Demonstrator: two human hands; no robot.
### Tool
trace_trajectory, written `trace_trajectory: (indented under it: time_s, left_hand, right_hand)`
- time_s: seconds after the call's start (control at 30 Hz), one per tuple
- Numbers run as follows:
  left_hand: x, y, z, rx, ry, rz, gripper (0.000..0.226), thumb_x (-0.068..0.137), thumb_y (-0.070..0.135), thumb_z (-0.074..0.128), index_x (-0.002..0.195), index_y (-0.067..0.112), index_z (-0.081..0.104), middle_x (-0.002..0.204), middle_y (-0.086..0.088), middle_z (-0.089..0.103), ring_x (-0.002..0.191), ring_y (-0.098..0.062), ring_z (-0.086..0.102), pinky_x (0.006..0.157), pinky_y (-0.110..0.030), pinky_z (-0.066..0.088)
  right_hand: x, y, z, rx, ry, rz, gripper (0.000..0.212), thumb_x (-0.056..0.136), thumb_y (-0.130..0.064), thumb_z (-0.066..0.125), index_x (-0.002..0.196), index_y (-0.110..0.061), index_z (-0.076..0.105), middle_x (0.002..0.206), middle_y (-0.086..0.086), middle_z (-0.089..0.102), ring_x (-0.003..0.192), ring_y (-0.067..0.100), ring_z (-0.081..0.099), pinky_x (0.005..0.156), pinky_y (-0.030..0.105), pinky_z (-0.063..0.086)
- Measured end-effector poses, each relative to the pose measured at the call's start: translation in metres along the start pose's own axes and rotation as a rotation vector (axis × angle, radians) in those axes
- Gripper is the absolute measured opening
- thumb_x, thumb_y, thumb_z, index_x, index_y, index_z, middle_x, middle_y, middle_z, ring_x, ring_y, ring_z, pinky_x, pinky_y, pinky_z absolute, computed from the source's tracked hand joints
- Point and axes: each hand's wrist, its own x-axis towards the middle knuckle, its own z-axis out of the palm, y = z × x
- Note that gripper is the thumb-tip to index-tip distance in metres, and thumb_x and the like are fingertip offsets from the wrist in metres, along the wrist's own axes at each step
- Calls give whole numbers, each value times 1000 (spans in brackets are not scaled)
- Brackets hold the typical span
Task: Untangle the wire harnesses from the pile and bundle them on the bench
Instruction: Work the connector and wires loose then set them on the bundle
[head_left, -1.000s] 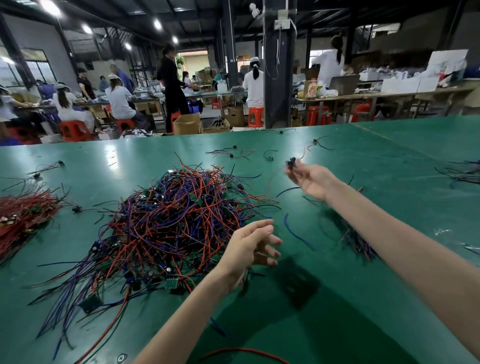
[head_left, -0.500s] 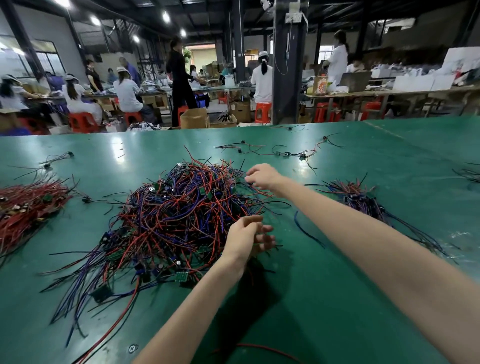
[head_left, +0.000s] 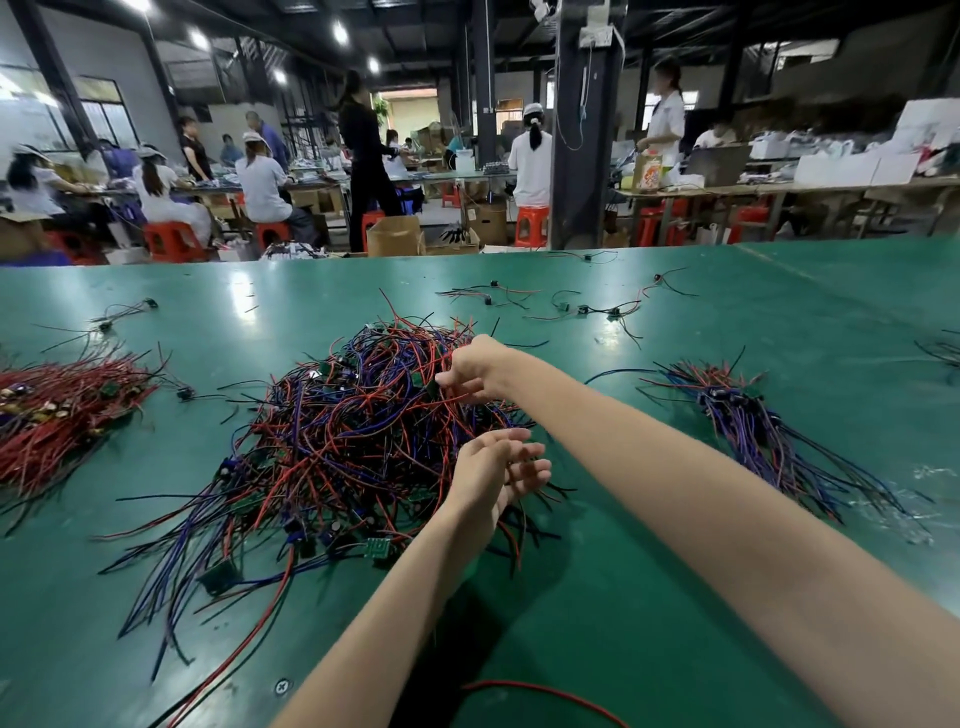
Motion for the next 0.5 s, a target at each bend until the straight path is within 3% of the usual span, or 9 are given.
trace_trajectory:
  time_s: [0.07, 0.13, 0.2, 0.3, 0.5]
  left_hand:
    - [0, 2, -1, -18, -4, -2, 25, 90, -10, 36, 102, -2, 56, 84, -16, 64, 61, -19, 66, 58, -26, 57]
    - [-1, 3, -1, -22, -12, -2, 25, 90, -9, 37, 102, -1, 57, 85, -15, 64, 63, -19, 66, 58, -26, 56]
    - [-1, 3, -1, -11, -29, -6, 26, 89, -9, 37, 101, -1, 58, 86, -16, 64, 63, -20, 66, 59, -27, 57]
    - [-3, 3, 3, -9, -21, -23, 25, 92, -8, 35, 99, -1, 58, 86, -17, 63, 62, -21, 66, 56, -26, 56]
    - [-3, 8, 5, -210, 74, -20, 19, 102, 2, 31, 109, 1, 49, 92, -22, 61, 67, -27, 63, 57, -32, 59]
  right_hand:
    - [-2, -7, -7, 124, 21, -6, 16, 92, 2, 53, 76, -2, 50, 53, 6, 59, 34, 8, 40, 43, 23, 37]
    - [-8, -15, -18, 255, 86, -74, 6, 91, 3, 54, 94, 4, 58, 79, 11, 61, 52, 13, 50, 48, 25, 45]
    - [-16, -23, -34, 388, 128, -165, 14, 92, -2, 54, 101, 5, 61, 89, 9, 61, 66, 15, 54, 55, 28, 52]
    - [-36, -28, -63, 606, 114, -268, 15, 95, -3, 48, 88, -1, 62, 91, 9, 53, 78, 20, 53, 51, 27, 56]
    - [-61, 13, -106, 899, 136, -294, 16, 95, -1, 46, 93, 2, 62, 85, 9, 45, 73, 19, 50, 56, 28, 57]
